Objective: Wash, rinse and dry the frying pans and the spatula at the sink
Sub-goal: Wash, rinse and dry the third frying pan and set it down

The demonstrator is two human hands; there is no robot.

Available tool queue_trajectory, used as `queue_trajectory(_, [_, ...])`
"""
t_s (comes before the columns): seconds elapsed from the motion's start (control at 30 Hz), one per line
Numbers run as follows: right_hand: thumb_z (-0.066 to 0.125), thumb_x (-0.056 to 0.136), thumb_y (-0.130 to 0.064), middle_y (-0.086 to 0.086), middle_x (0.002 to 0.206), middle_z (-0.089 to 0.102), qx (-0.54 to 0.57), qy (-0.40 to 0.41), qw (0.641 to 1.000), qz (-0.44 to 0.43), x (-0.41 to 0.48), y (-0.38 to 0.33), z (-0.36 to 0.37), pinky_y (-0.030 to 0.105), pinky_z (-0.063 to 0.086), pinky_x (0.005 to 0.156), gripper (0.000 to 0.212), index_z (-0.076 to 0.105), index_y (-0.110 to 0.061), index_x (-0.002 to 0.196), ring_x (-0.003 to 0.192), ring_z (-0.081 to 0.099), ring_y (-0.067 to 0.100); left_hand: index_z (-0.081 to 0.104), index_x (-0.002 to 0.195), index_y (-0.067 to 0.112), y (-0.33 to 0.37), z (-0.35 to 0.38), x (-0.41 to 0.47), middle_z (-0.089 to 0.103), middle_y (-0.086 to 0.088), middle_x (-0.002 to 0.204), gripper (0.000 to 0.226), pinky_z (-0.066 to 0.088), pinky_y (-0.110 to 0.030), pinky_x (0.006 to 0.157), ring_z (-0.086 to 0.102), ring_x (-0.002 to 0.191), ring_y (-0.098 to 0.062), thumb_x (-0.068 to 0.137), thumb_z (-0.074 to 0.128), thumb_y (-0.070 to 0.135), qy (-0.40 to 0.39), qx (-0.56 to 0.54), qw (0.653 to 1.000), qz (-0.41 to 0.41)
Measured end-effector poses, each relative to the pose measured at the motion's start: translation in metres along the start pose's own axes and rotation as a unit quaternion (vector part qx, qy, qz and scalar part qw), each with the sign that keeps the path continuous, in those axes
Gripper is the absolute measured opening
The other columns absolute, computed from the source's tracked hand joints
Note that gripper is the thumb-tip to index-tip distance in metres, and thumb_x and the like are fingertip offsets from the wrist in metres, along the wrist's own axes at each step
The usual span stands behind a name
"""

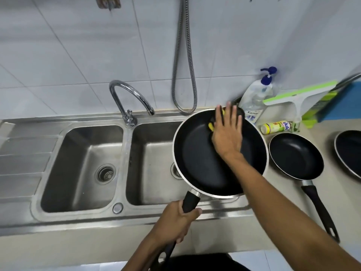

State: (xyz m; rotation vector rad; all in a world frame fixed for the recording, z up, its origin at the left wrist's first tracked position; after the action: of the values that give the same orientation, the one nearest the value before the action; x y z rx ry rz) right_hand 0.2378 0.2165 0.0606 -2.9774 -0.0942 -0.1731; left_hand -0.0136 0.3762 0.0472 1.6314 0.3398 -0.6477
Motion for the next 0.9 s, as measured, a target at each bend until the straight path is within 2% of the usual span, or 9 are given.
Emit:
queue_trajectory(0.07, [0.018, 0.102, -0.034, 0.018, 0.167, 0.014, -0.026, -0.012, 0.999, -0.019, -0.016, 0.032, -0.003, 0.053, 0.013, 0.124, 0.062, 0.023, -0.012, 0.160, 0.155, 0.013, 0.037, 0.049, 0.089, 0.012, -0.001, -0.003, -0.003, 0.037, -0.006, 0.051, 0.028, 0.024, -0.023, 0.039, 0.029, 0.035, -0.017, 0.095, 0.071, 0.028, -0.001, -0.017, 1.000, -0.003])
queue_trajectory(0.2, [0.014, 0.102, -0.041, 0.018, 0.162, 0.029, 0.010, -0.130, 0.988, -0.084, -0.109, 0.048, 0.011, 0.056, 0.034, 0.115, 0.067, 0.035, -0.007, 0.155, 0.148, 0.032, 0.040, 0.045, 0.087, 0.013, -0.003, -0.010, -0.001, 0.042, -0.006, 0.051, 0.033, 0.026, -0.024, 0.041, 0.032, 0.037, -0.018, 0.095, 0.071, 0.032, 0.019, -0.002, 1.000, -0.010])
queue_trajectory(0.27, [-0.002, 0.100, -0.059, 0.005, 0.168, 0.009, 0.094, -0.199, 0.965, -0.140, -0.156, 0.013, 0.012, 0.050, 0.024, 0.121, 0.078, 0.022, -0.016, 0.160, 0.155, 0.014, 0.028, 0.047, 0.086, 0.011, -0.004, -0.013, 0.000, 0.043, -0.008, 0.050, 0.034, 0.028, -0.026, 0.042, 0.035, 0.036, -0.020, 0.094, 0.070, 0.034, 0.015, 0.030, 0.999, -0.009])
queue_trajectory(0.33, [0.001, 0.101, -0.058, -0.013, 0.165, -0.012, 0.221, -0.242, 0.931, -0.161, -0.170, -0.037, 0.000, 0.032, 0.004, 0.127, 0.068, 0.006, -0.028, 0.161, 0.153, -0.012, 0.007, 0.049, 0.083, 0.007, -0.001, -0.009, -0.002, 0.048, -0.008, 0.047, 0.034, 0.032, -0.030, 0.045, 0.040, 0.036, -0.023, 0.093, 0.066, 0.034, 0.003, 0.083, 0.997, -0.002])
queue_trajectory(0.43, [0.023, 0.111, -0.037, -0.013, 0.168, -0.011, 0.352, -0.151, 0.913, -0.138, -0.128, -0.088, -0.014, 0.020, -0.004, 0.123, 0.056, 0.001, -0.028, 0.162, 0.153, -0.014, 0.002, 0.051, 0.081, 0.016, 0.003, 0.007, -0.008, 0.051, -0.001, 0.049, 0.024, 0.035, -0.028, 0.044, 0.044, 0.038, -0.024, 0.088, 0.065, 0.034, 0.008, 0.128, 0.992, -0.004])
queue_trajectory(0.6, [0.031, 0.108, -0.029, 0.010, 0.170, 0.004, 0.098, 0.040, 0.994, -0.040, -0.009, -0.034, -0.007, 0.051, 0.015, 0.125, 0.060, 0.009, -0.016, 0.162, 0.156, 0.005, 0.031, 0.051, 0.085, 0.007, 0.013, 0.020, -0.008, 0.046, -0.002, 0.048, 0.032, 0.032, -0.023, 0.040, 0.040, 0.034, -0.019, 0.092, 0.068, 0.033, 0.027, 0.097, 0.995, 0.009])
queue_trajectory(0.77, [0.041, 0.095, -0.022, 0.013, 0.167, 0.018, -0.032, -0.019, 0.992, -0.122, -0.015, 0.043, -0.009, 0.048, 0.019, 0.123, 0.068, 0.023, -0.014, 0.160, 0.154, 0.018, 0.032, 0.049, 0.082, 0.014, 0.016, -0.001, -0.004, 0.046, -0.002, 0.045, 0.029, 0.031, -0.025, 0.041, 0.037, 0.033, -0.020, 0.095, 0.069, 0.030, 0.079, 0.057, 0.995, 0.018])
queue_trajectory(0.83, [0.038, 0.097, -0.024, 0.014, 0.164, 0.028, 0.002, -0.088, 0.986, -0.140, -0.060, 0.049, -0.002, 0.049, 0.027, 0.120, 0.062, 0.031, -0.013, 0.157, 0.151, 0.029, 0.034, 0.051, 0.084, 0.014, 0.013, -0.008, 0.000, 0.046, -0.003, 0.047, 0.027, 0.033, -0.026, 0.041, 0.038, 0.035, -0.021, 0.096, 0.069, 0.031, 0.094, 0.051, 0.994, 0.014])
queue_trajectory(0.9, [0.026, 0.105, -0.031, 0.006, 0.167, 0.020, 0.102, -0.164, 0.971, -0.138, -0.117, 0.027, 0.000, 0.044, 0.024, 0.123, 0.056, 0.027, -0.018, 0.159, 0.154, 0.020, 0.025, 0.050, 0.084, 0.015, 0.012, -0.010, 0.004, 0.046, -0.005, 0.047, 0.026, 0.033, -0.026, 0.041, 0.039, 0.035, -0.022, 0.096, 0.068, 0.030, 0.095, 0.056, 0.994, 0.014])
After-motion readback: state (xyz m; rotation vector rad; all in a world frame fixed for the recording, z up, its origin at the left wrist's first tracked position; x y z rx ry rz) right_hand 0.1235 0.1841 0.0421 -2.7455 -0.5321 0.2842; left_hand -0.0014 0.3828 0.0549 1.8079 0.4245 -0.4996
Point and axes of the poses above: each hand's wrist, its own x-axis towards the middle knuckle, its own z-axis out of the palm, y = z × x, the point moved 5 cm from there along x, towards the middle knuckle
